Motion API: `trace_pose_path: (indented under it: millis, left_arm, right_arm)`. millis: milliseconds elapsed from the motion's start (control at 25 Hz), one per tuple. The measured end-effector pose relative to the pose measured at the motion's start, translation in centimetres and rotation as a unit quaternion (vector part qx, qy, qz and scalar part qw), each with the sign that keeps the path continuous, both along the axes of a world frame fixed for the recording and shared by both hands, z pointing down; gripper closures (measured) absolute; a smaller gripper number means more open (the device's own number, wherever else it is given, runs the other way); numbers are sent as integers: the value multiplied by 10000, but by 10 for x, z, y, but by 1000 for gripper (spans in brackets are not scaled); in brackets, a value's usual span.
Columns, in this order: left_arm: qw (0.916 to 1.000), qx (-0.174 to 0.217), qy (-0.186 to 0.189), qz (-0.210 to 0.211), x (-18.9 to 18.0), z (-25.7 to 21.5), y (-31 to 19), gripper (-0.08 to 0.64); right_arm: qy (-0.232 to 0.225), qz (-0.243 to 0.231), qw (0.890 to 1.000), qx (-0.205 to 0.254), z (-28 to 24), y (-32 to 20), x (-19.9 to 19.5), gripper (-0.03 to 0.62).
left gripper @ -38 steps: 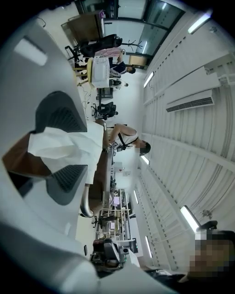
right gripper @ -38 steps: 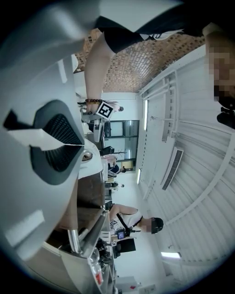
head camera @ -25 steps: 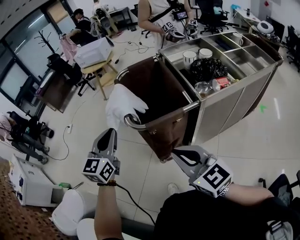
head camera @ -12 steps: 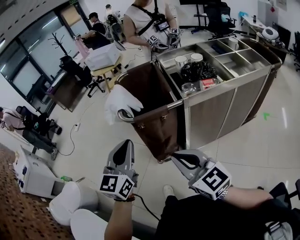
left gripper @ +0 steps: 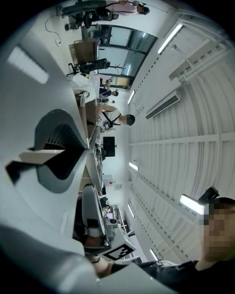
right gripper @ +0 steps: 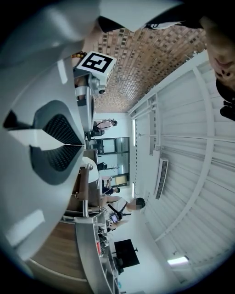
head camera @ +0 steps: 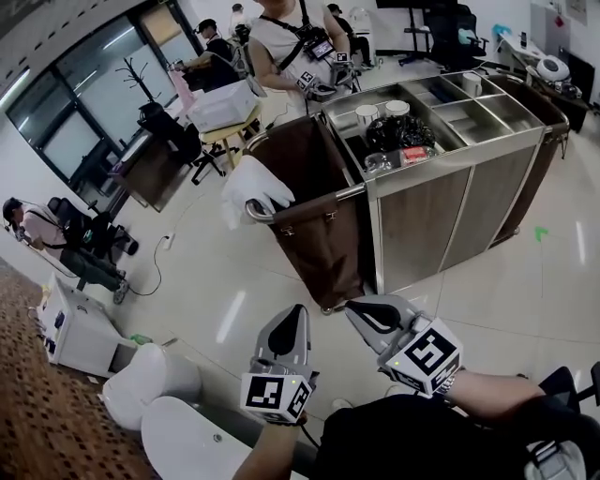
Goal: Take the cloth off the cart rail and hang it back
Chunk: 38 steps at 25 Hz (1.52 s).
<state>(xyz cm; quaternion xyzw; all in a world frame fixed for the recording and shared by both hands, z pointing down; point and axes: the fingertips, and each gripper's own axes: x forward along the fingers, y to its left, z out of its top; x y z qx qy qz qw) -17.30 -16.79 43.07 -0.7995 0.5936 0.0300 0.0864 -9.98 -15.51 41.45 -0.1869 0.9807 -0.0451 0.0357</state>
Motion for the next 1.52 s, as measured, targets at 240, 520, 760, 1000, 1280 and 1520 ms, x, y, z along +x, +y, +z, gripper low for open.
trace_pose_path:
  millis: [240, 520, 760, 1000, 1280, 1520]
  left_arm:
    - [9998, -81, 146, -58, 1, 13, 30, 558]
    - [9999, -23, 69, -83, -19, 12, 54, 558]
    - [9999, 89, 67, -100, -29, 11, 63, 558]
    - [9997, 159, 110, -160, -42, 8, 73, 558]
    - [9996, 156, 137, -206, -44, 7, 73, 558]
    - [9997, 169, 54, -147, -35, 4, 71, 558]
  right_arm:
    - [-49, 59, 9983, 572, -4, 16, -14, 592]
    - [37, 240, 9964, 808, -4, 33, -39, 592]
    - [158, 348, 9948, 948, -6, 44, -47, 592]
    - [240, 414, 9966, 667, -10, 61, -58, 592]
    - [307, 389, 9963, 701, -6, 64, -61, 592]
    - [276, 378, 9983, 348, -6, 72, -58, 592]
